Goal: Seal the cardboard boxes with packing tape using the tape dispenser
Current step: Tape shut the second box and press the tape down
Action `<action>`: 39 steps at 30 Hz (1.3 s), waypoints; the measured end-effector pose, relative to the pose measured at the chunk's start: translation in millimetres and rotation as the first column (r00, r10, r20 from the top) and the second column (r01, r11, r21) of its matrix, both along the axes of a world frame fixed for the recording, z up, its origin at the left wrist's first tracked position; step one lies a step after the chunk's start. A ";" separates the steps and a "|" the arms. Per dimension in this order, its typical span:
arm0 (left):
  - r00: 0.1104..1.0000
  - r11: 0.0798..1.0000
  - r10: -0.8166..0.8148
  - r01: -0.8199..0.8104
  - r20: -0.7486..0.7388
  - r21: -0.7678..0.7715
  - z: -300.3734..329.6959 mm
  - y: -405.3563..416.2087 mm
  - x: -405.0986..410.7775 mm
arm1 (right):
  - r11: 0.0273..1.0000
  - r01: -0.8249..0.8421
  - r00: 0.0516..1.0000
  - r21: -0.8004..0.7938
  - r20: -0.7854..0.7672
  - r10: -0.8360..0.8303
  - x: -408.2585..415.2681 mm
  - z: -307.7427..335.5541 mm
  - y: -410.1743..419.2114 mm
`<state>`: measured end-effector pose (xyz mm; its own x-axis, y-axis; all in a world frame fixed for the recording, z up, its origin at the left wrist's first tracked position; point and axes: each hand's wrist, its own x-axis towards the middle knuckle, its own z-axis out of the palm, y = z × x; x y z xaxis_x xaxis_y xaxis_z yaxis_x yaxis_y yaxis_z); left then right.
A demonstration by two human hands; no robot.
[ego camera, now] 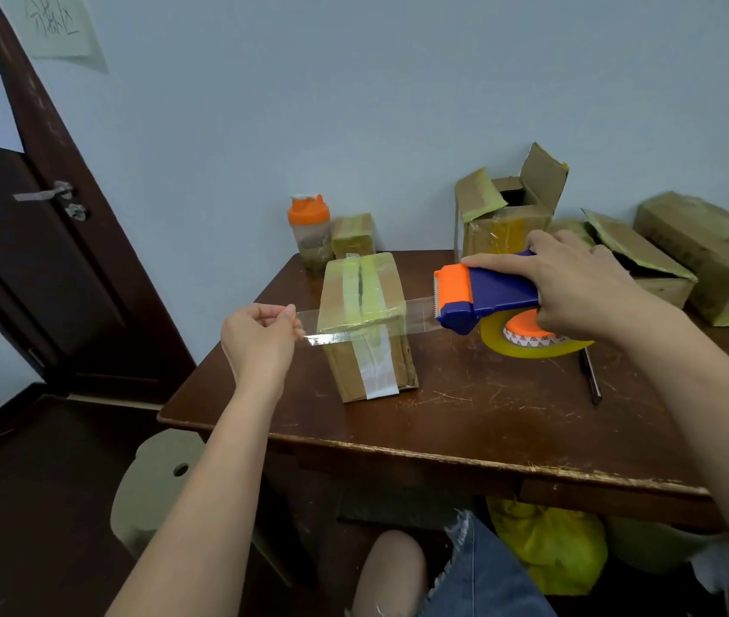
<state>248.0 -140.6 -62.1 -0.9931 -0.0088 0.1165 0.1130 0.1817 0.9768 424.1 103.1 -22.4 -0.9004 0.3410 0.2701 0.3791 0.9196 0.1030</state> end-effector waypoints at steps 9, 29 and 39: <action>1.000 1.000 -0.004 0.004 0.028 -0.005 -3.4 4.2 -9.2 | 1.000 0.007 1.000 -0.014 0.029 -0.006 -7.7 -1.4 4.5; 0.966 0.987 -0.150 0.157 0.209 -0.019 -26.2 13.5 -22.7 | 0.989 0.015 0.995 -0.149 0.097 0.000 -22.1 -42.3 14.8; 0.973 0.927 -0.217 0.230 0.076 -0.295 -24.3 22.0 -26.1 | 0.977 0.001 0.993 -0.213 0.119 0.025 -30.6 -54.0 11.1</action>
